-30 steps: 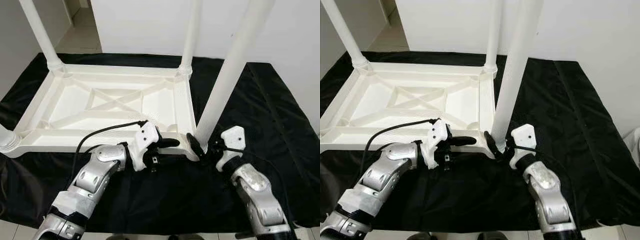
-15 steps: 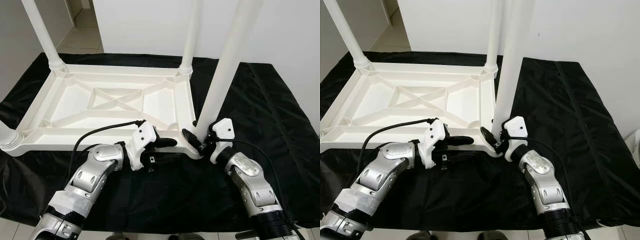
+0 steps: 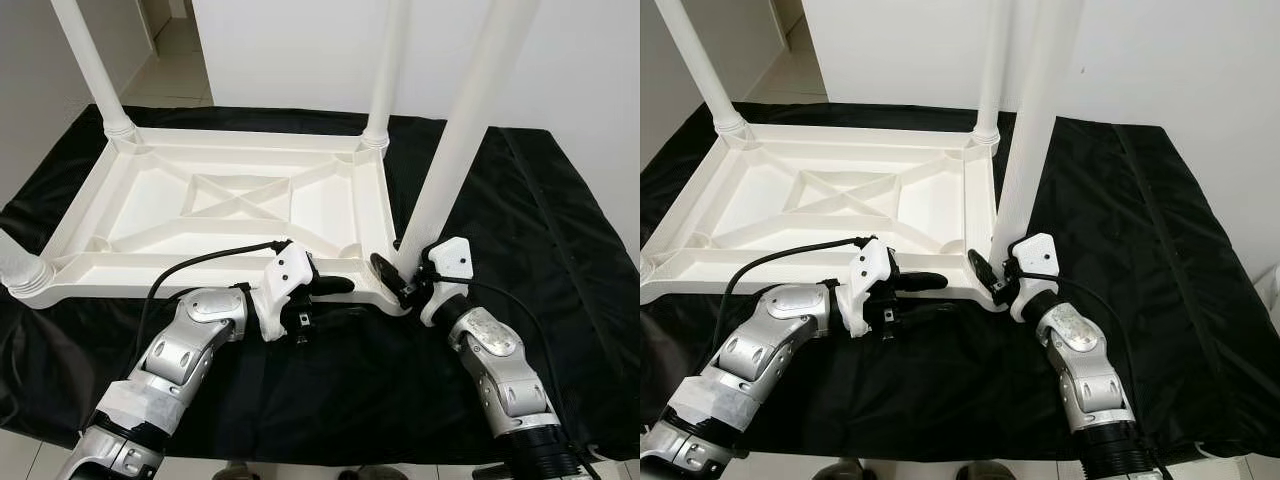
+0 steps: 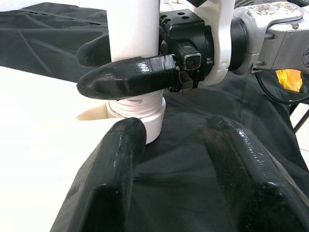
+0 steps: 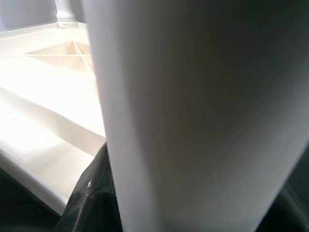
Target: Building children table
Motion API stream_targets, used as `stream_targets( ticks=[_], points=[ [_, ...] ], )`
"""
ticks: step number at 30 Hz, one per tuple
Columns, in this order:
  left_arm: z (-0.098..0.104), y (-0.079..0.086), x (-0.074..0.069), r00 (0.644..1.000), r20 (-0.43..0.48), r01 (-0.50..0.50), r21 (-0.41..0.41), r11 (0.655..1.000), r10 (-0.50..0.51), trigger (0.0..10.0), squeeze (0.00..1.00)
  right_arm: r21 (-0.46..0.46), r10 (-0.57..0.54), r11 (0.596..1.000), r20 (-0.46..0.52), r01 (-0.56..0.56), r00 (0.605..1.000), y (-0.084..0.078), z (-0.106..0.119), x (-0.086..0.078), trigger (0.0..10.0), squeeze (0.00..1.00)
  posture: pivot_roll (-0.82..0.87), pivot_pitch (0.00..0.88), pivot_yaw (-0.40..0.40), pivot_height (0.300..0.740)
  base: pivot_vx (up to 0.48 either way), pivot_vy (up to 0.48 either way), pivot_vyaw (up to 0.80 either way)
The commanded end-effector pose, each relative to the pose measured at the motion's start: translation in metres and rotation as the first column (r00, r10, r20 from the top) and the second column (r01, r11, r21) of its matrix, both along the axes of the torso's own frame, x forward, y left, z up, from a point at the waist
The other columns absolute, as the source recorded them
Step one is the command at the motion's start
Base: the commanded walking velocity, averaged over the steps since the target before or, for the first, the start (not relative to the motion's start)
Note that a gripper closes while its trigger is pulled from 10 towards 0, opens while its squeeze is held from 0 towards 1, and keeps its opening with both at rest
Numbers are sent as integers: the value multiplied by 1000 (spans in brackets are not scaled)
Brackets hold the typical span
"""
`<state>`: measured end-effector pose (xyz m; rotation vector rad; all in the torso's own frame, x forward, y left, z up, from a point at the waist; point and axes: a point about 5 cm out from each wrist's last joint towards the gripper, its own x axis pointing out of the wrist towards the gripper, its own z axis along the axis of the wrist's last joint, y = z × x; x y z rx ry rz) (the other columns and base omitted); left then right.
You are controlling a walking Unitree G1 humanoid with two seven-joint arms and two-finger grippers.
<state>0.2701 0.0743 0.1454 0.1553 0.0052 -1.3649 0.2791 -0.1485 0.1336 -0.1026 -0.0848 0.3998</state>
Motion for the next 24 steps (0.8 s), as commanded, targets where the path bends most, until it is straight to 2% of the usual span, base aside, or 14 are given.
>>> stream_targets(
  ticks=[1, 3, 6, 8, 11, 12, 13, 15, 20, 21, 22, 24],
  points=[
    [0, -3, -3, 998, -2, 57, 3, 998, -57, 10000, 0, -2, -128, 992, -19, 128, 992, -8, -4, -2, 10000, 0, -49, 19, 4, 740, 0, 0, 0],
    [-1, -4, -3, 998, -4, 60, -1, 998, -60, 10000, 0, 54, -263, 963, -42, 265, 964, -4, -5, -7, 10000, 0, -55, 20, 4, 740, 0, 0, 0],
    [-1, -5, -2, 998, -5, 61, -3, 998, -61, 10000, 0, 74, -324, 942, -64, 328, 944, 1, -7, -11, 10000, 0, -59, 18, 5, 740, 0, 0, 0],
    [-1, -6, -1, 998, -4, 61, -4, 998, -61, 10000, 0, 62, -406, 910, -82, 411, 910, 8, -11, -16, 10000, 0, -60, 16, 5, 740, 0, 0, 0],
    [-1, -7, -1, 998, -4, 60, -5, 998, -60, 10000, 0, 61, -431, 898, -86, 436, 898, 11, -13, -18, 10000, 0, -60, 16, 5, 740, 0, 0, 0],
    [-2, -7, 0, 998, -4, 57, -7, 998, -57, 10000, 0, 62, -458, 884, -84, 463, 885, 16, -14, -19, 10000, 0, -56, 10, 3, 740, 0, 0, 0],
    [-1, -7, 1, 999, -2, 49, -14, 999, -49, 10000, 0, 95, -486, 865, -92, 493, 869, 29, -14, -21, 10000, 0, -50, 6, -1, 740, 0, 0, 0],
    [-1, -8, 1, 999, -1, 47, -17, 999, -47, 10000, 0, 95, -481, 868, -86, 488, 873, 34, -13, -21, 10000, 0, -50, 6, -1, 740, 0, 0, 0],
    [0, -9, 1, 999, 0, 47, -21, 999, -47, 10000, 0, 107, -494, 860, -64, 499, 867, 32, -7, -20, 10000, 0, -52, 3, 0, 740, 0, 0, 0],
    [0, -9, 1, 999, 1, 49, -21, 999, -49, 10000, 0, 106, -500, 857, -69, 505, 863, 30, -7, -21, 10000, 439, -52, 3, 0, 740, 0, 0, 0],
    [0, -9, 1, 999, 3, 51, -21, 999, -50, 10000, 0, 122, -486, 862, -72, 492, 871, 29, -6, -21, 10000, 1000, -51, 0, -1, 740, 0, 0, 0],
    [0, -10, 2, 999, 5, 52, -21, 998, -52, 10000, 0, 131, -478, 865, -73, 484, 875, 29, -5, -22, 10000, 1000, -51, 0, -1, 740, 0, 0, 0]
  ],
)
